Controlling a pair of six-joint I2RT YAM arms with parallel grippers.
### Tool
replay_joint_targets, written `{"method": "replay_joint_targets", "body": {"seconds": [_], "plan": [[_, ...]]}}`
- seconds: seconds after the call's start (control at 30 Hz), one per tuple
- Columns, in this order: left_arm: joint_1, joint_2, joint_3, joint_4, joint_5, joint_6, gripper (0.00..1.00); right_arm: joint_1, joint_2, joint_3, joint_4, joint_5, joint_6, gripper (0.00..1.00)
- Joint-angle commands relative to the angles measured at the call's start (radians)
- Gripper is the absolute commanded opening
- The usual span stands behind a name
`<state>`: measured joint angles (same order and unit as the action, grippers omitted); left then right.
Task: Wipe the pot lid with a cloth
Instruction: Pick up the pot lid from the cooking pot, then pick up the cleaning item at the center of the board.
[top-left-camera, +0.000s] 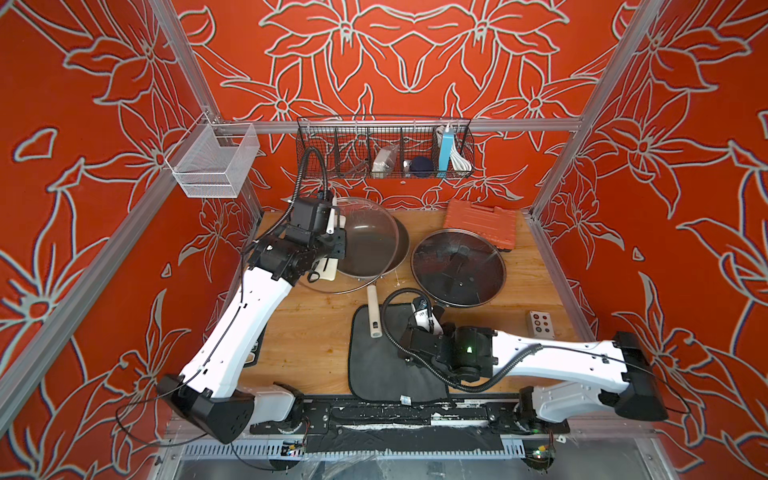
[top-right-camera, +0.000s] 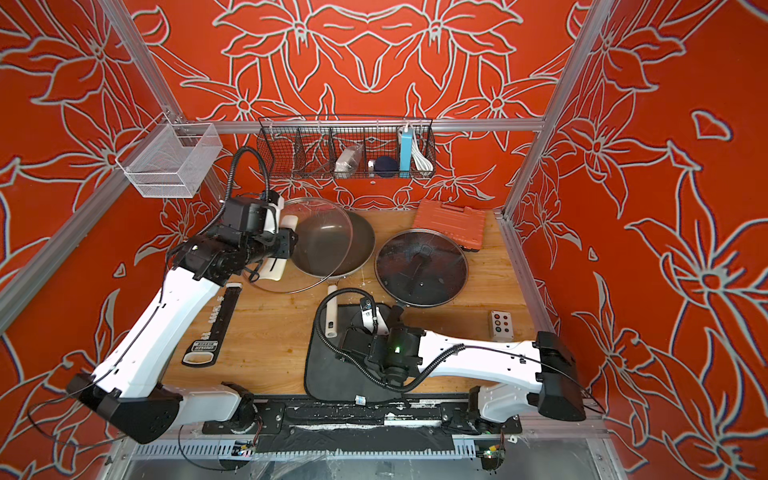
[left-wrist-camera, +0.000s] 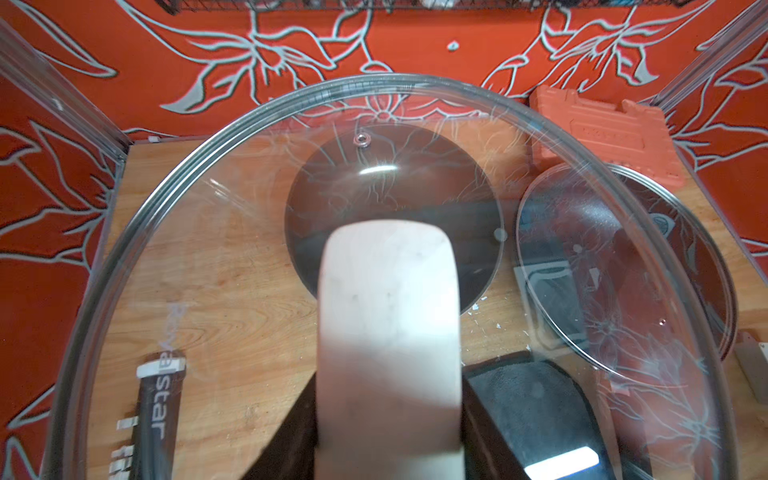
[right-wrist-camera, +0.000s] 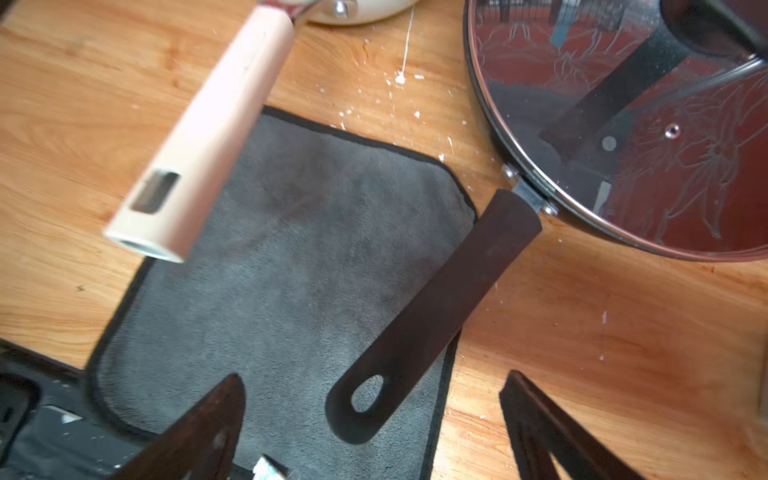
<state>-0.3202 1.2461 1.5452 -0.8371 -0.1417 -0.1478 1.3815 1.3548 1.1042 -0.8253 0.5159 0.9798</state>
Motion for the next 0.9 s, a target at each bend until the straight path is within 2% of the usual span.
{"method": "replay_joint_targets", "body": {"seconds": [0.0,0.1,0.3,0.57,0.87], "plan": [[0.064,-0.168,-0.047,0.206,0.010,0.019,0.00,0.004,0.013,0.015,0.055,0.018,-0.011,0.98],[0.132,-0.299,-0.148,0.255,0.134,-0.004,0.00,-0.002,0.058,0.036,0.102,0.017,-0.027,0.98],[0.210,-0.481,-0.296,0.319,0.332,0.008,0.00,-0.022,0.166,0.072,0.180,-0.034,-0.026,0.98],[0.345,-0.546,-0.404,0.418,0.573,-0.086,0.00,-0.073,0.176,-0.010,0.256,-0.073,0.021,0.98],[0.386,-0.518,-0.493,0.615,0.765,-0.189,0.00,-0.138,0.058,-0.154,0.201,-0.083,0.105,0.97]]}}
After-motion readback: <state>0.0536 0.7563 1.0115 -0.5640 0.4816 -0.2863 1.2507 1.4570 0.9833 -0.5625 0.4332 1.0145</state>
